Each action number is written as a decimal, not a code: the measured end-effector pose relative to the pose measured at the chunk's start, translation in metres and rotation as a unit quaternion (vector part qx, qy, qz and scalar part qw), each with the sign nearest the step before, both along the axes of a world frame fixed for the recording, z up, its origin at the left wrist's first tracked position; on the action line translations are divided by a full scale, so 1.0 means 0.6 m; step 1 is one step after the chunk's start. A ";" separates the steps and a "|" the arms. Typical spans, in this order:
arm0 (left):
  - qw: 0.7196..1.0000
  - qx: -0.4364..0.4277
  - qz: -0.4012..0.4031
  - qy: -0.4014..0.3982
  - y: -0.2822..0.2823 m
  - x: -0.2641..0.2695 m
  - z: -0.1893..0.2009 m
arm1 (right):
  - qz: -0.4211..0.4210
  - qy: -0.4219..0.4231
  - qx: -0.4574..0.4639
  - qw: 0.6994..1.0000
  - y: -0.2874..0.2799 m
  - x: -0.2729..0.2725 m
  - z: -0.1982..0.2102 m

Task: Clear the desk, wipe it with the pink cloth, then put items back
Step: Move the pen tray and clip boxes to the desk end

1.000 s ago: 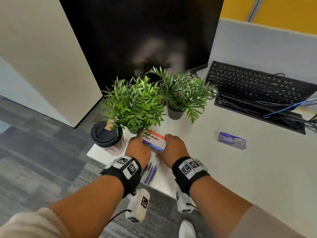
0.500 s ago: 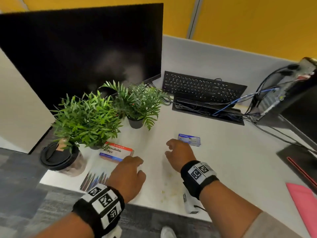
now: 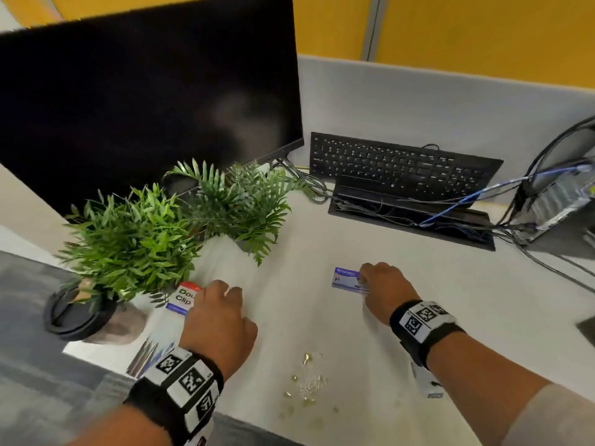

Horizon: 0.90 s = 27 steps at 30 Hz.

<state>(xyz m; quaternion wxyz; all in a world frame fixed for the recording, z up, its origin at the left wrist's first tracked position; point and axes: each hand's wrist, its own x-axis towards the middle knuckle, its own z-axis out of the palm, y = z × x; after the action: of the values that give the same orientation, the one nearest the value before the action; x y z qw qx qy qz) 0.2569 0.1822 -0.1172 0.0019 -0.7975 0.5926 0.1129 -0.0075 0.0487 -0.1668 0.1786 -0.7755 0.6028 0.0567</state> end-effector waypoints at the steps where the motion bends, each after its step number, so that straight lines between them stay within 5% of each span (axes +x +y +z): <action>1: 0.999 0.018 0.024 -0.014 0.005 0.010 0.004 | 0.005 -0.002 -0.001 1.000 -0.004 -0.002 -0.001; 5: 0.993 0.085 0.076 -0.017 0.021 0.038 -0.005 | 0.025 0.007 0.006 1.000 -0.012 -0.001 0.008; 11: 0.996 0.067 0.064 0.014 0.023 0.065 -0.028 | 0.024 -0.030 0.016 0.999 0.003 0.040 0.031; 20: 0.992 0.035 0.076 0.097 0.116 0.129 -0.017 | 0.108 -0.194 0.012 0.975 0.164 0.245 0.076; 27: 0.987 0.152 -0.050 0.020 0.228 0.213 -0.049 | 0.150 -0.203 0.024 0.967 0.269 0.389 0.063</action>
<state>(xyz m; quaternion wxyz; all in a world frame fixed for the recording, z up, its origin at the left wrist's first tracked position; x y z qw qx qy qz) 0.3847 0.3192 -0.1466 0.1169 -0.7549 0.6075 0.2178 0.2258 0.2099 -0.1287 0.3052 -0.8477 0.4296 -0.0615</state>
